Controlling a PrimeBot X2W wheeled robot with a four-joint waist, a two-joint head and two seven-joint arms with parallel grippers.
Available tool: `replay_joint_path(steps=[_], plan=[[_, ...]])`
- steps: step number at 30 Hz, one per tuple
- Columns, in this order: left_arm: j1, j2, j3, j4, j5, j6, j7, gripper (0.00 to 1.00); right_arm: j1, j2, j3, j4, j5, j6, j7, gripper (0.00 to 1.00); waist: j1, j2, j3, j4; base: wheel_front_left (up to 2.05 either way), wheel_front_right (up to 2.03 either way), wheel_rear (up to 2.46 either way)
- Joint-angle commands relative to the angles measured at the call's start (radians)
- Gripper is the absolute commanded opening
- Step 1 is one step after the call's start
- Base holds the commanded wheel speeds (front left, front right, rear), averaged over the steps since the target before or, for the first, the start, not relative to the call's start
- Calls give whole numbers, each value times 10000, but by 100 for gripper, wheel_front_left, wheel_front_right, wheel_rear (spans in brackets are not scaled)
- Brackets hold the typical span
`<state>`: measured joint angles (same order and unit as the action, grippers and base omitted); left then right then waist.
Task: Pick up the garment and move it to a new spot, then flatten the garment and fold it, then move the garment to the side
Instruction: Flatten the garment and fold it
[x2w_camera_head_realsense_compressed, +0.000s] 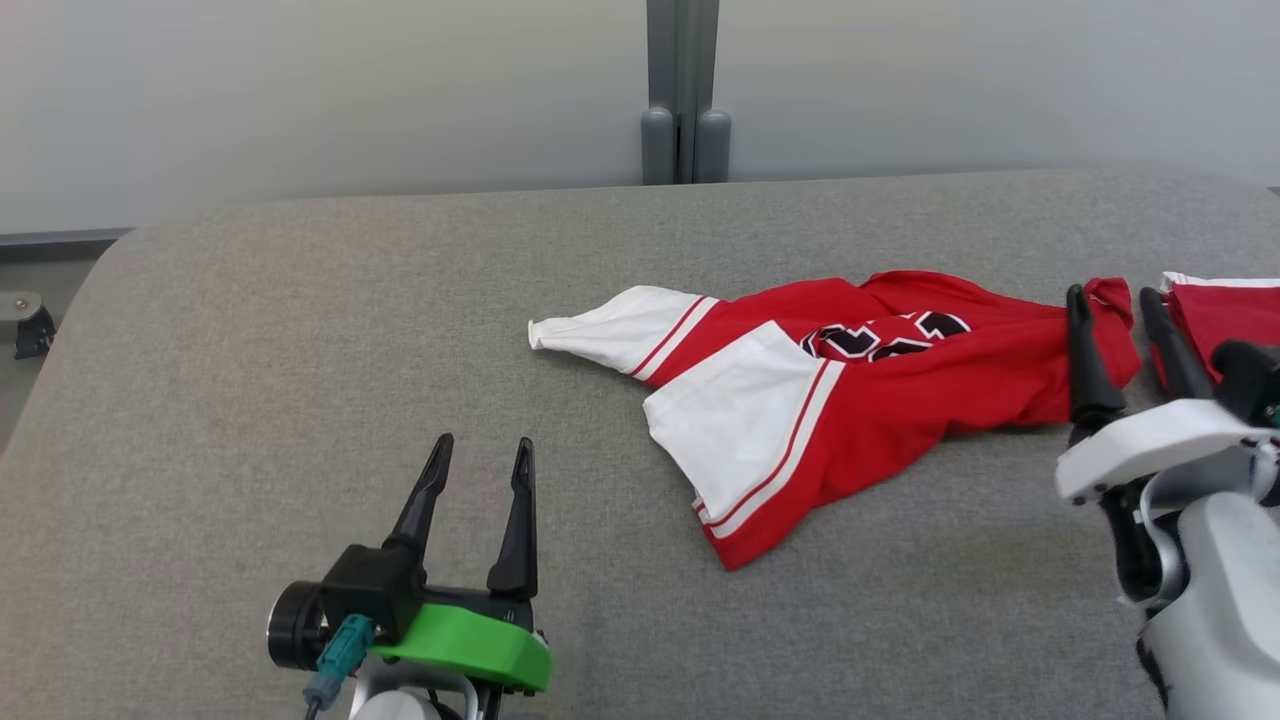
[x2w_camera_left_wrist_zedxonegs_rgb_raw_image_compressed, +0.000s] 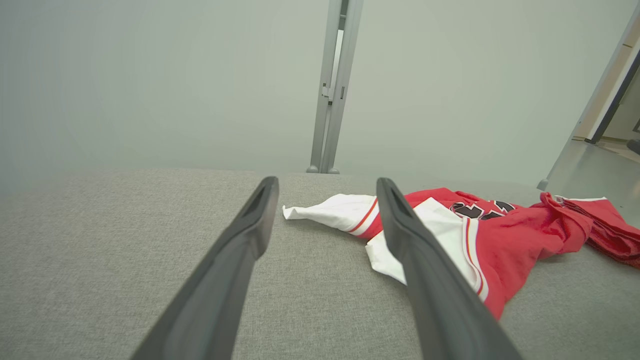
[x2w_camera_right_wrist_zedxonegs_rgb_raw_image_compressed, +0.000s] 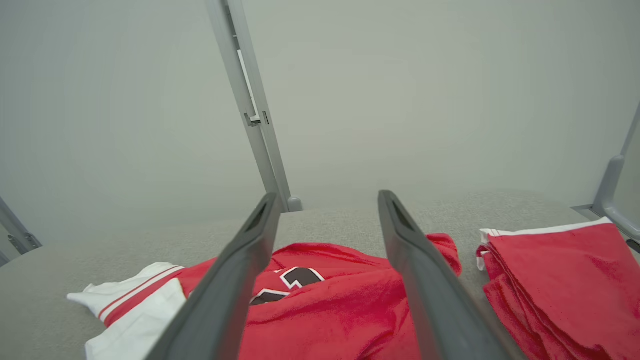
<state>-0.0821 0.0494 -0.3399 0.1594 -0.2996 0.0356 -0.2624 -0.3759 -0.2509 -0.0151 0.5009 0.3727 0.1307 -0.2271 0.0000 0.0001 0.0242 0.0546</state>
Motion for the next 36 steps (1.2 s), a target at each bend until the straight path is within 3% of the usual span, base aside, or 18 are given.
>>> replay_joint_path(steps=[1,8,18,24,31,36], plan=[[-48,27,59,-103,-44,-12,-30,100,451,153,192,-490,213,0,-109,100,0,-1,-115,-133,0,0,0],[195,27,85,-382,-309,0,-30,100,2294,980,960,-2527,550,0,-310,100,0,-1,-185,-241,0,0,0],[-193,27,-70,451,-536,-37,-30,100,2347,1041,1085,-2968,435,0,-238,100,0,-1,246,-780,0,0,0],[-1370,33,-729,2211,-1348,148,-20,100,2196,866,1356,-3084,408,0,-167,100,0,-1,782,-1365,0,0,0],[-3455,34,-1773,4891,-1953,655,182,100,1918,534,1842,-3239,798,0,-231,100,0,-1,1485,-2100,0,0,0],[-4390,37,-2177,6202,-2563,650,147,100,1751,419,1946,-3154,908,0,-296,100,0,-1,1703,-2451,0,0,0]])
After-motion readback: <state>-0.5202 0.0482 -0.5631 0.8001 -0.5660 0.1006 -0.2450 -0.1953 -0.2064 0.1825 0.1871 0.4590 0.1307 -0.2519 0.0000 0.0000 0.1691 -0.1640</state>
